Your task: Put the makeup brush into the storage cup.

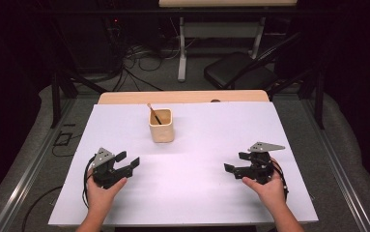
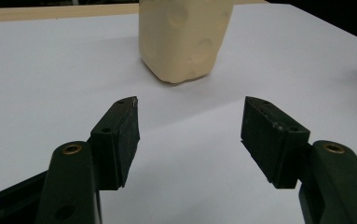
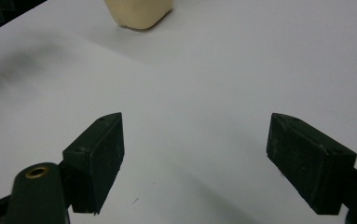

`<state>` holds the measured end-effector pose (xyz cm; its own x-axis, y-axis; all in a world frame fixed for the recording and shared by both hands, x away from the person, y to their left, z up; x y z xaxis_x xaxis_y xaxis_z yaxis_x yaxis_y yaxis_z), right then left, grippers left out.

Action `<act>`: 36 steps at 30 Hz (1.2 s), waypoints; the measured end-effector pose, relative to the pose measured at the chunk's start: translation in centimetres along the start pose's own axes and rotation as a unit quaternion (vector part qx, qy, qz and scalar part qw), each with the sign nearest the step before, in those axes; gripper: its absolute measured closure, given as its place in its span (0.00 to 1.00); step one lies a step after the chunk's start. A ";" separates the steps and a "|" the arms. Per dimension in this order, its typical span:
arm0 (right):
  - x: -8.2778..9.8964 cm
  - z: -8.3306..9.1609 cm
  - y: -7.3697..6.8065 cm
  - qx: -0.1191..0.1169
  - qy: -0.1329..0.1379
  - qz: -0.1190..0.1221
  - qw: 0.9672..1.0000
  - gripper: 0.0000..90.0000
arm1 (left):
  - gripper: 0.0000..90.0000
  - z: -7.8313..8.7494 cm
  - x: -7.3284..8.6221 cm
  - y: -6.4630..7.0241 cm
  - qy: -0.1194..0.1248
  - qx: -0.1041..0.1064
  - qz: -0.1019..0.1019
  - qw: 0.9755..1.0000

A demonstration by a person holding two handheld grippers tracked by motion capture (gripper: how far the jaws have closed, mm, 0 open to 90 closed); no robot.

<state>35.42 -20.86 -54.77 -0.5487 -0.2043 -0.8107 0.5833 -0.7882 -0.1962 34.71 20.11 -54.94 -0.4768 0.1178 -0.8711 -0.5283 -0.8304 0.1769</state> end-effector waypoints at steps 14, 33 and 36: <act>0.5 -0.1 0.4 0.001 -0.003 -0.006 1.000 0.21 | 0.41 0.3 0.4 -0.1 -0.004 0.001 0.001 1.000; 0.7 -0.4 0.3 -0.002 -0.004 -0.005 1.000 0.21 | 0.41 0.0 0.7 -0.3 -0.009 0.001 0.007 1.000; 0.7 -0.5 0.3 -0.003 -0.003 -0.001 1.000 0.21 | 0.41 0.0 0.7 -0.3 -0.010 0.000 0.008 1.000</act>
<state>35.51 -20.89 -55.66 -0.5539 -0.2064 -0.8066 0.5856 -0.7853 -0.2012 34.54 20.41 -55.64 -0.4993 0.1163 -0.8586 -0.5215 -0.8317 0.1906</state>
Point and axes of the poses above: each handheld gripper's, and its own axes: z roughly backward along the jaws, x roughly out of its underside, y roughly to its right, the point moved 5 cm from there along -z, roughly forward along the jaws, and after that the axes turned 2 degrees about x, right-handed, at the moved point
